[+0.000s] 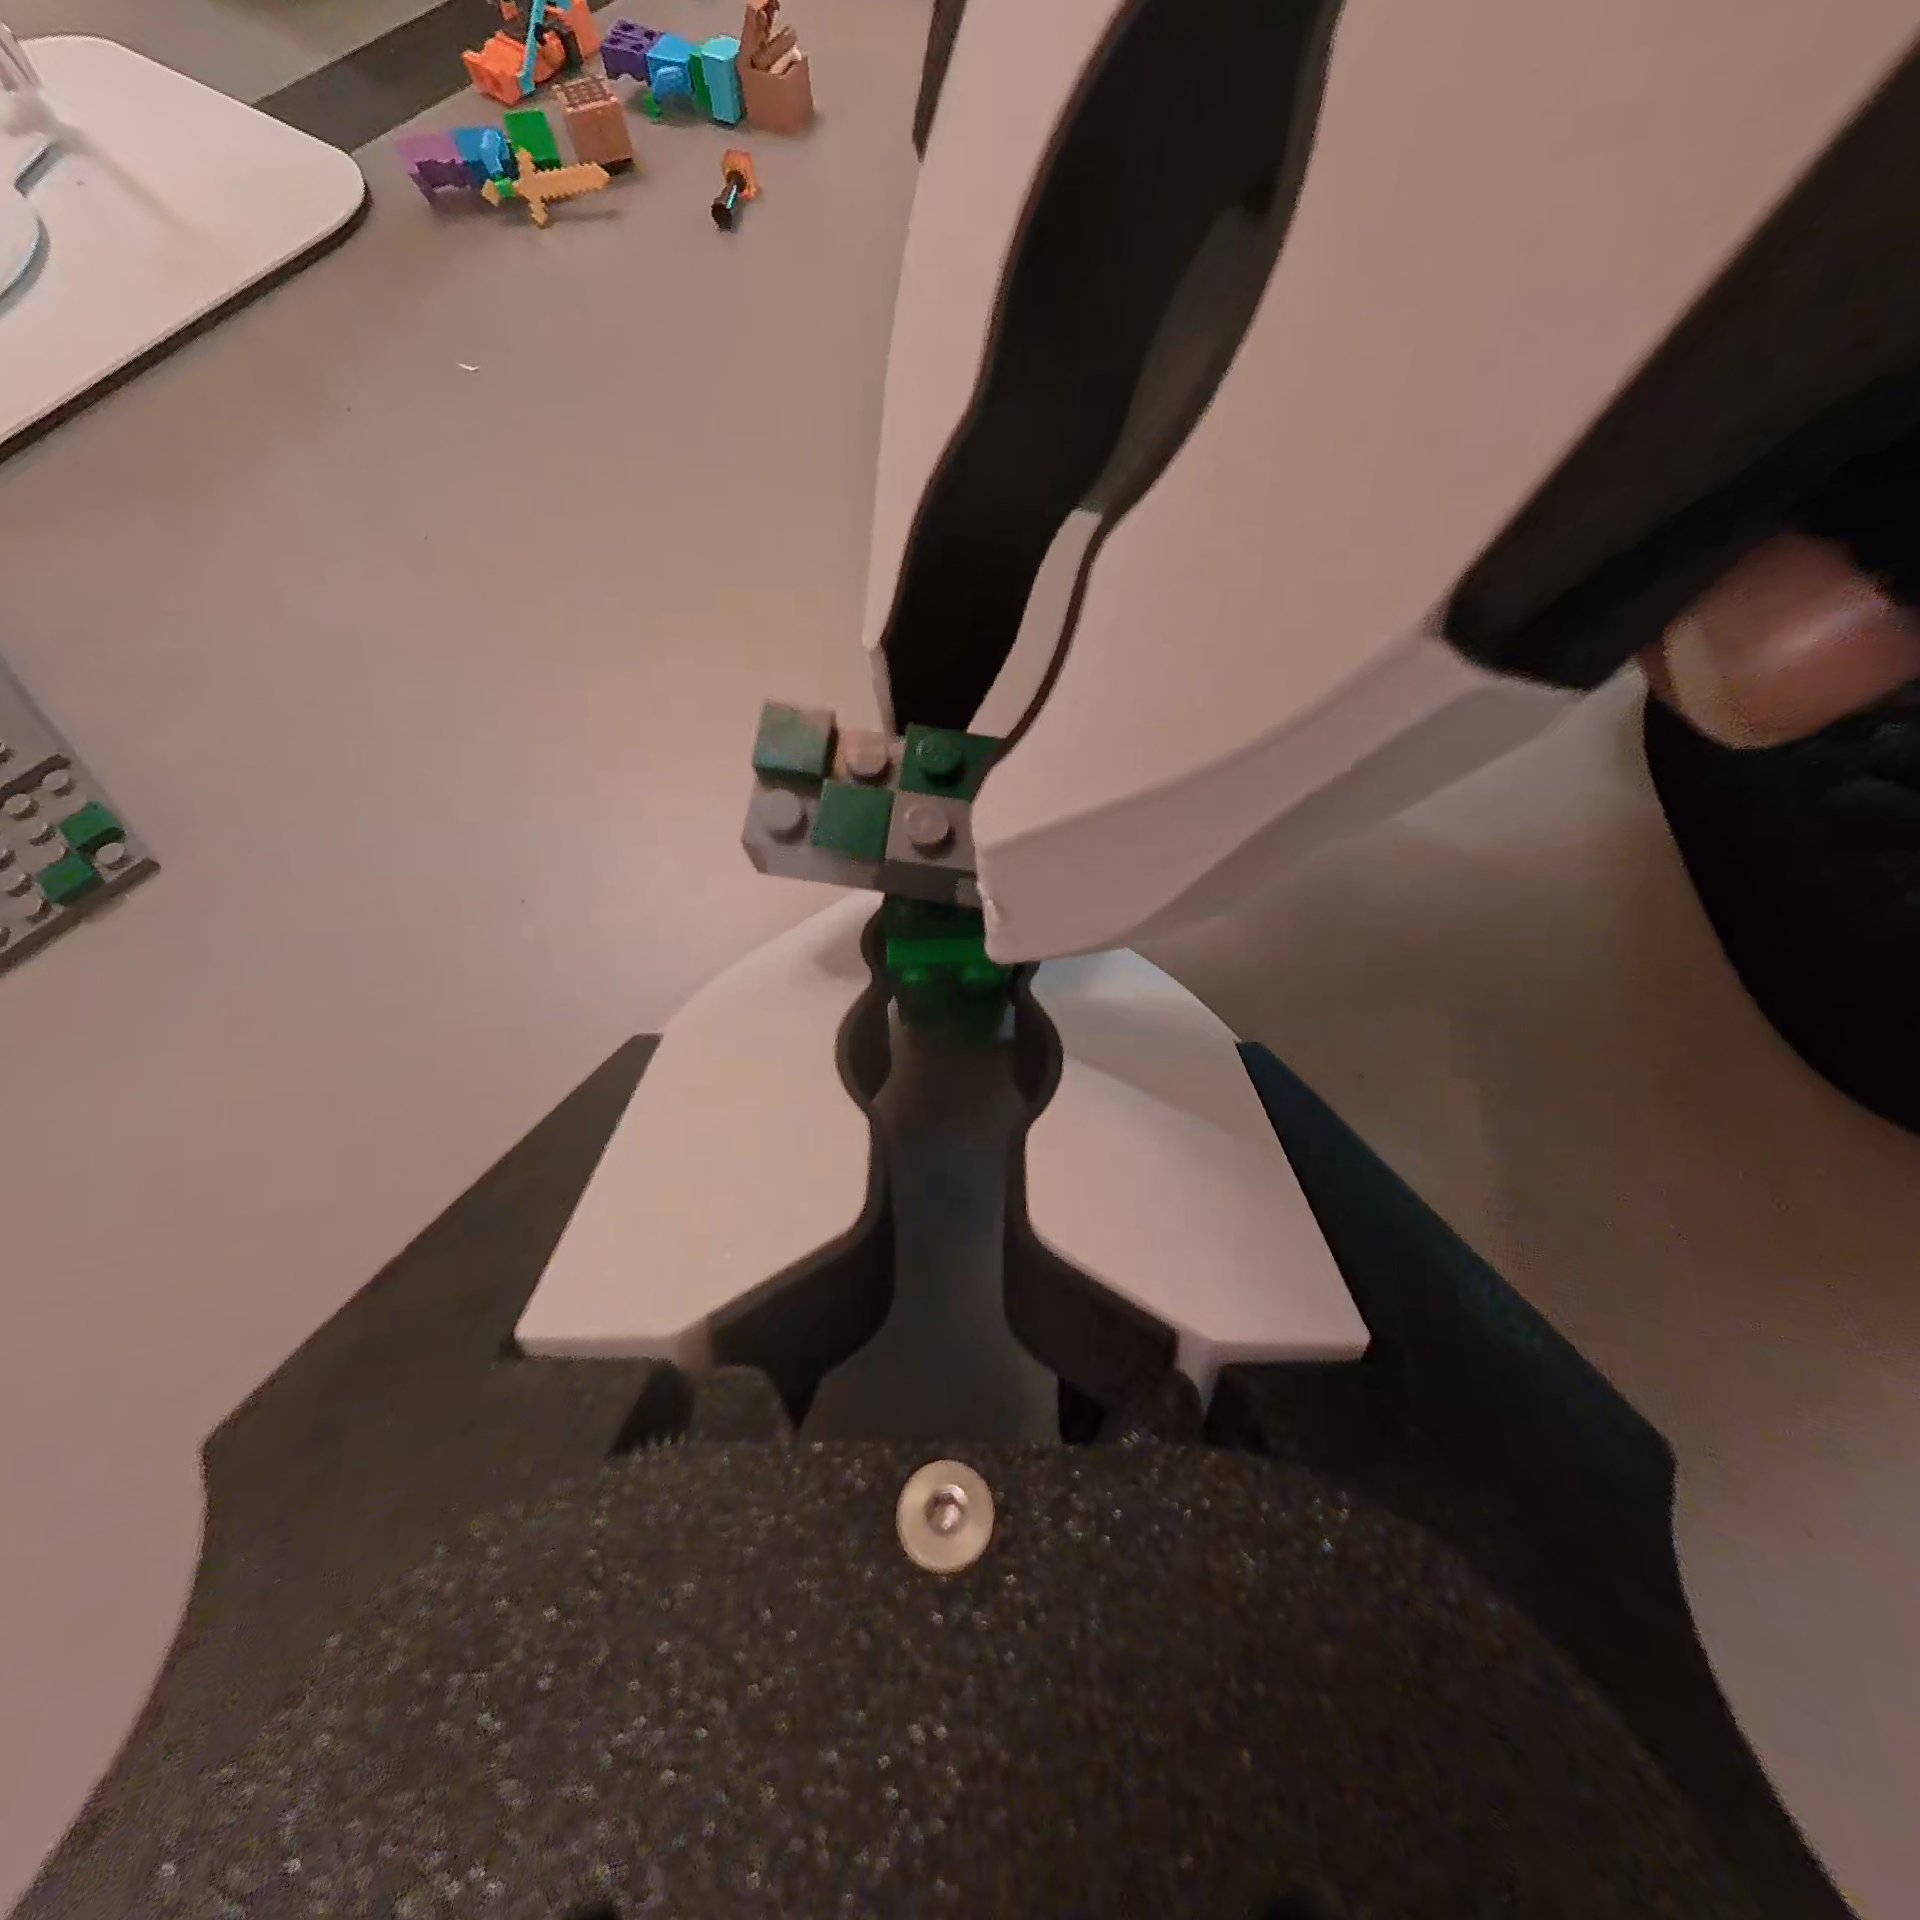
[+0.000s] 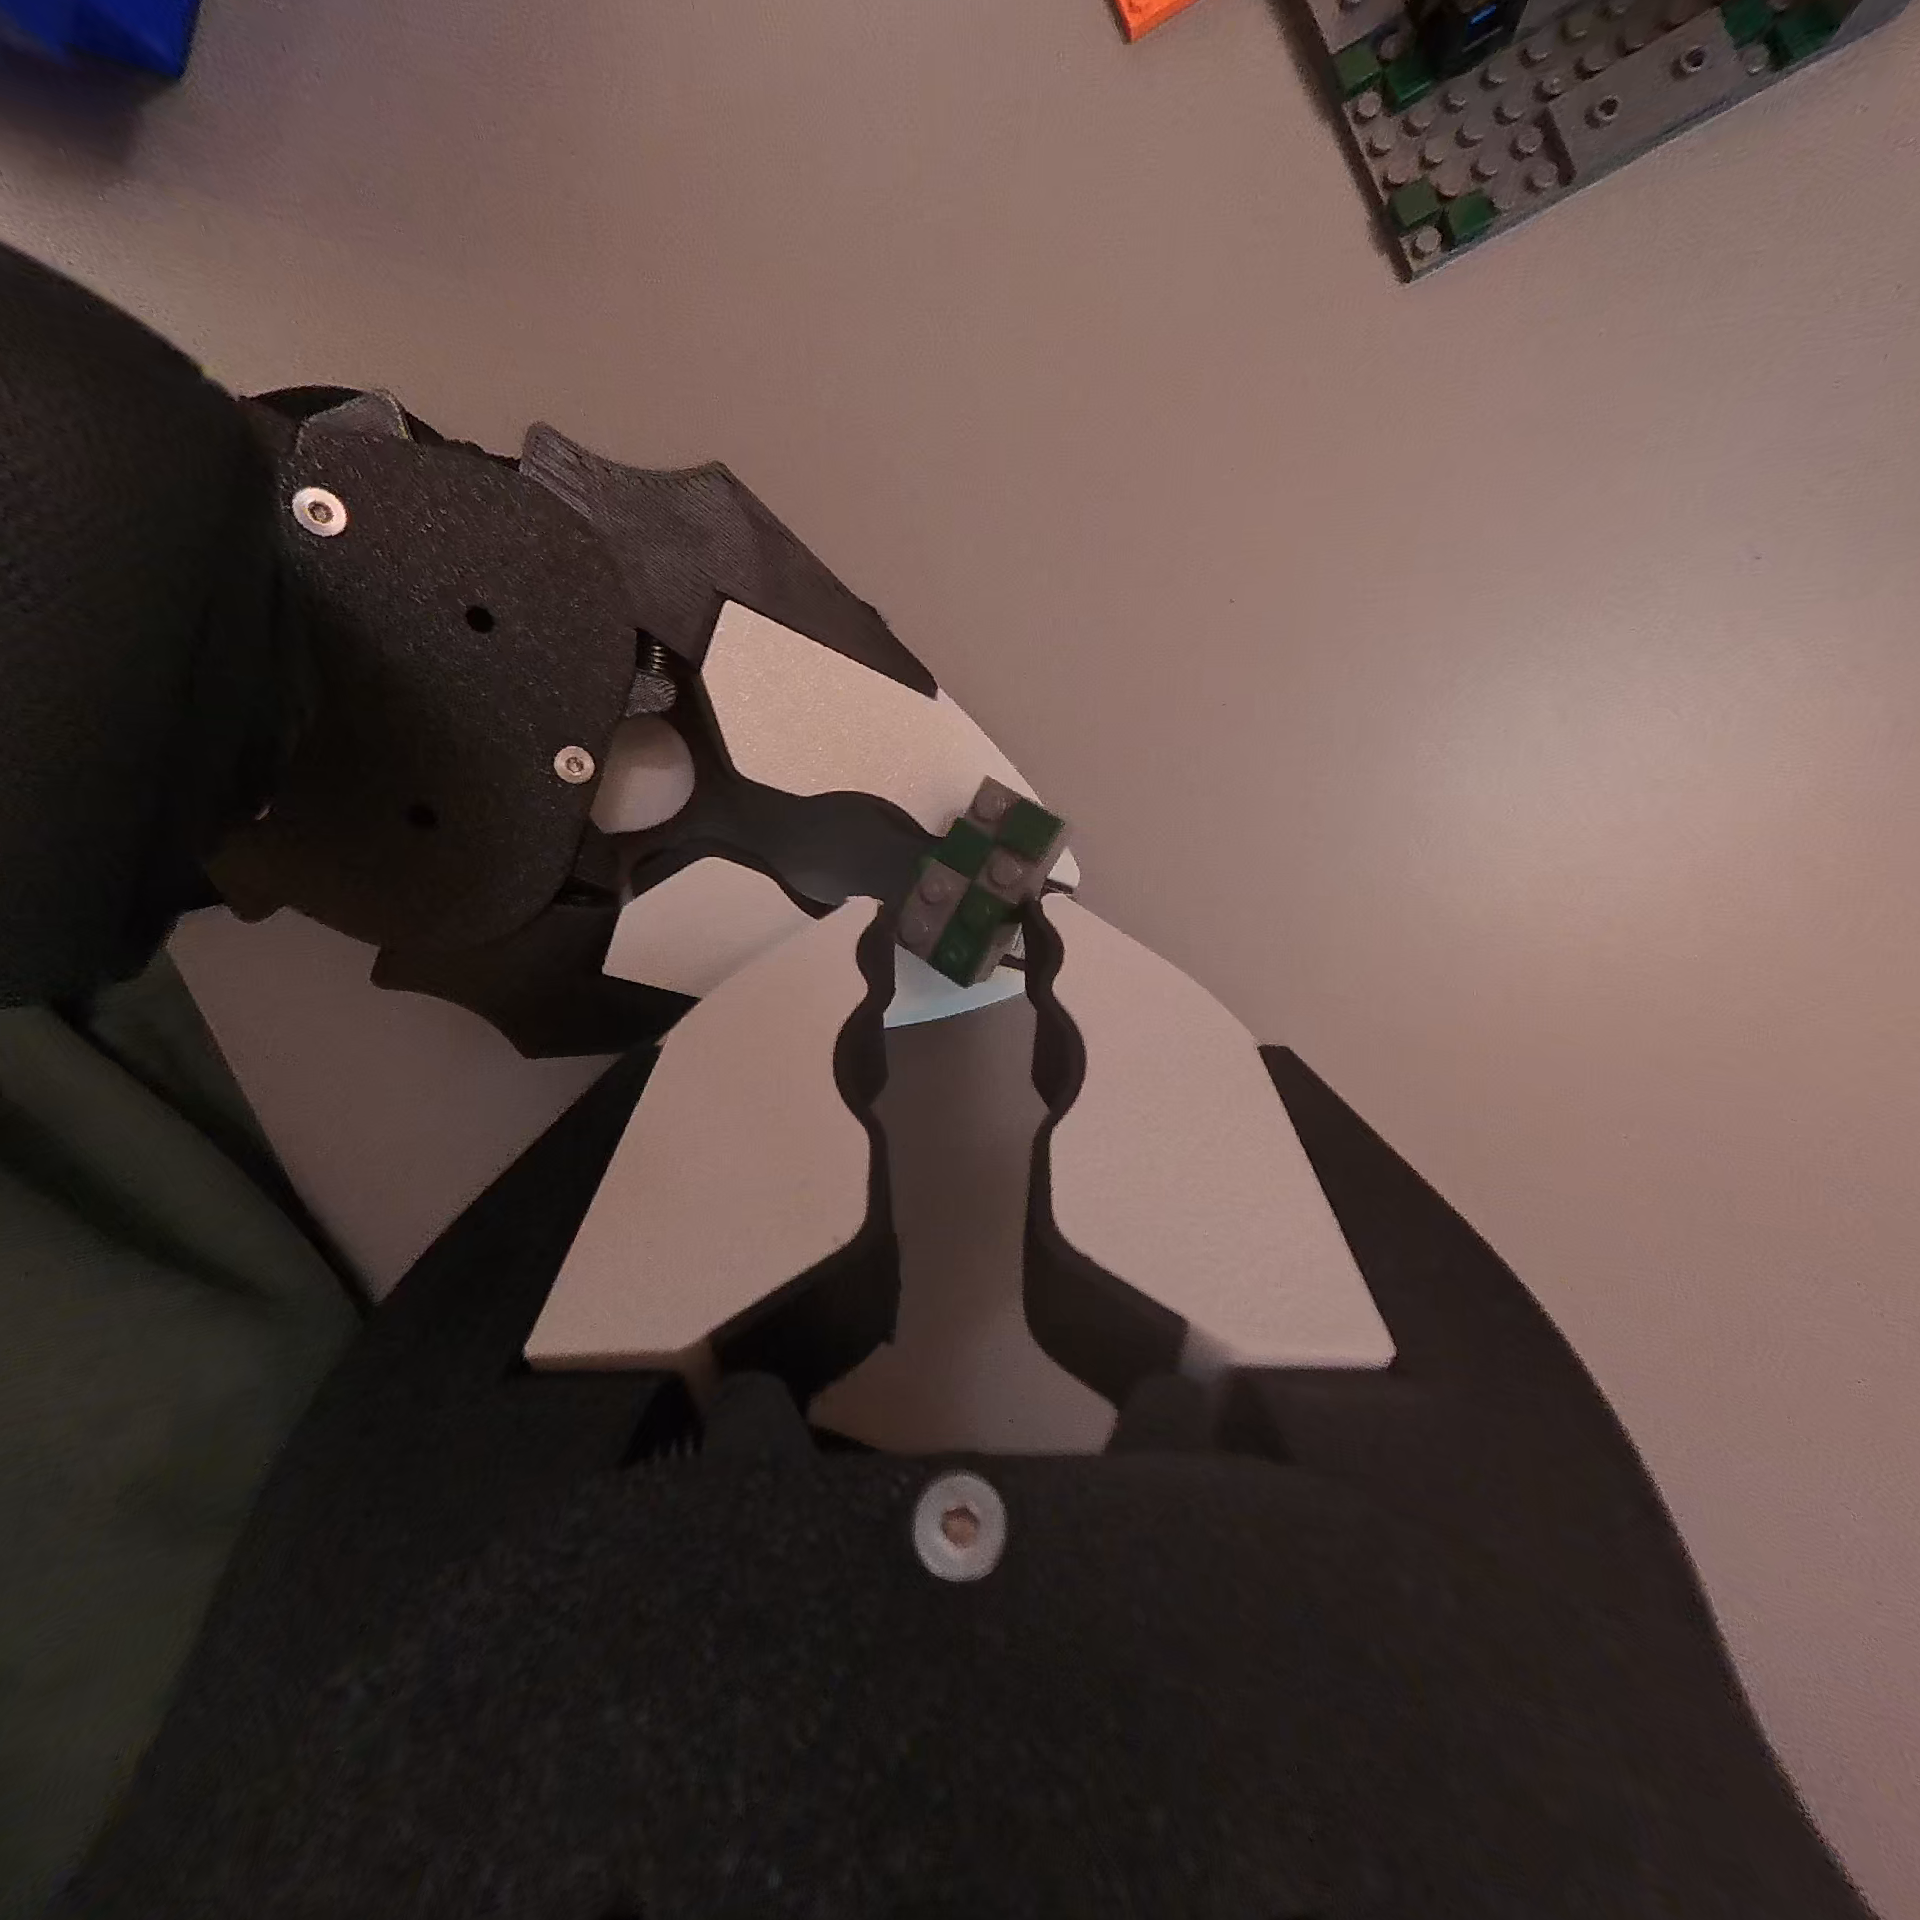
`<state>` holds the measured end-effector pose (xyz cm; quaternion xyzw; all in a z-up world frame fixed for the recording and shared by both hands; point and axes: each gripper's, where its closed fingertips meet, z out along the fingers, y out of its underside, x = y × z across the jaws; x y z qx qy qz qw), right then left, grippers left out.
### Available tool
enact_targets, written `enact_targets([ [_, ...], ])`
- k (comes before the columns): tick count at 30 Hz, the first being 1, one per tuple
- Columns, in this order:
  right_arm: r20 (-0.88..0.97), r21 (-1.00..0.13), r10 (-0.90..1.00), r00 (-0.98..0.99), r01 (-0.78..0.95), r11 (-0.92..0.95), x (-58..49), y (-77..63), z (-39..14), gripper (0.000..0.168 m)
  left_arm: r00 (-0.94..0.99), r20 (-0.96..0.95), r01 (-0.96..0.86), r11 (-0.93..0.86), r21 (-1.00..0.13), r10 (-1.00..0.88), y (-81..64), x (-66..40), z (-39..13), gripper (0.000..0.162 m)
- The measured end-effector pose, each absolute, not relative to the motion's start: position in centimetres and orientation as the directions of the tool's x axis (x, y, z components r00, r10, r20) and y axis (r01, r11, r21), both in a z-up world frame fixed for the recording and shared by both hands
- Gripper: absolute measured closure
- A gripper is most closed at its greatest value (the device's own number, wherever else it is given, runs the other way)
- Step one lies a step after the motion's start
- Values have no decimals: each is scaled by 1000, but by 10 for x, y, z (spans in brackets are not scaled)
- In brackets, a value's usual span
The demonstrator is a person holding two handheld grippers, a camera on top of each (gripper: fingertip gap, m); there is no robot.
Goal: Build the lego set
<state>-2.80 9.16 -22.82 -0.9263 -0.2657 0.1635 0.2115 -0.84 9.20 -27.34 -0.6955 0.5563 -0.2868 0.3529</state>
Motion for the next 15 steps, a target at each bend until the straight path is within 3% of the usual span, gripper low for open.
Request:
enact_targets([
  [15,-300,-453,593,747,436,-778,-28,84,-229,145,182,10,-575,-114,-810,-983,89,-7,-273,143],
])
